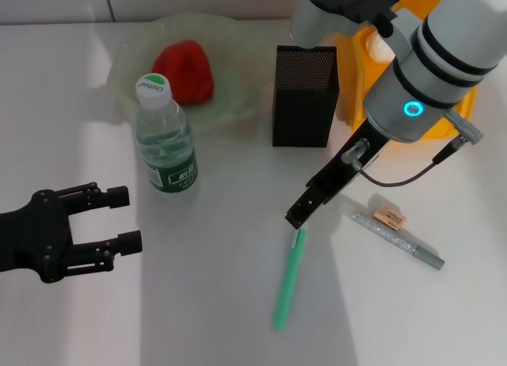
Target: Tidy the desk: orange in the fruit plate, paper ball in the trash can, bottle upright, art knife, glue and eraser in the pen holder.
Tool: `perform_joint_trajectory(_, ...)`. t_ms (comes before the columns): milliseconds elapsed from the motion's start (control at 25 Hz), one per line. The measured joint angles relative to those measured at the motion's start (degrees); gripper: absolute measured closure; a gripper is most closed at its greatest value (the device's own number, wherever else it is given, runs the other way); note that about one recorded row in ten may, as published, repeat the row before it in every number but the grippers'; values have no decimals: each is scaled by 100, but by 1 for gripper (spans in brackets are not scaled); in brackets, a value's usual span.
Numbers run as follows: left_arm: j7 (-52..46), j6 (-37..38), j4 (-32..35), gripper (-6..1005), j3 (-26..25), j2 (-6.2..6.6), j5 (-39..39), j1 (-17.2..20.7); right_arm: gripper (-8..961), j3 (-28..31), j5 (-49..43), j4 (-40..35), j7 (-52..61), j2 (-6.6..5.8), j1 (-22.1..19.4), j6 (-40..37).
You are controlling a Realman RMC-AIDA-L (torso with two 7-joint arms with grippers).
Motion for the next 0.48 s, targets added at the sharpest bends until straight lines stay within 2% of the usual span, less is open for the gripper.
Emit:
perform_joint_trajectory(160, 7, 8, 8, 214, -95, -45, -7, 5, 190, 14, 185, 374, 496, 1, 1, 172)
perform_joint_trajectory(400, 31, -6, 66, 214, -67, -55, 27, -38, 203, 68, 354, 551, 727, 17, 0, 210)
perform_joint_trajectory(480, 68, -2, 107, 214, -84, -51, 27, -41, 207, 72, 500, 851, 727, 18, 48, 266)
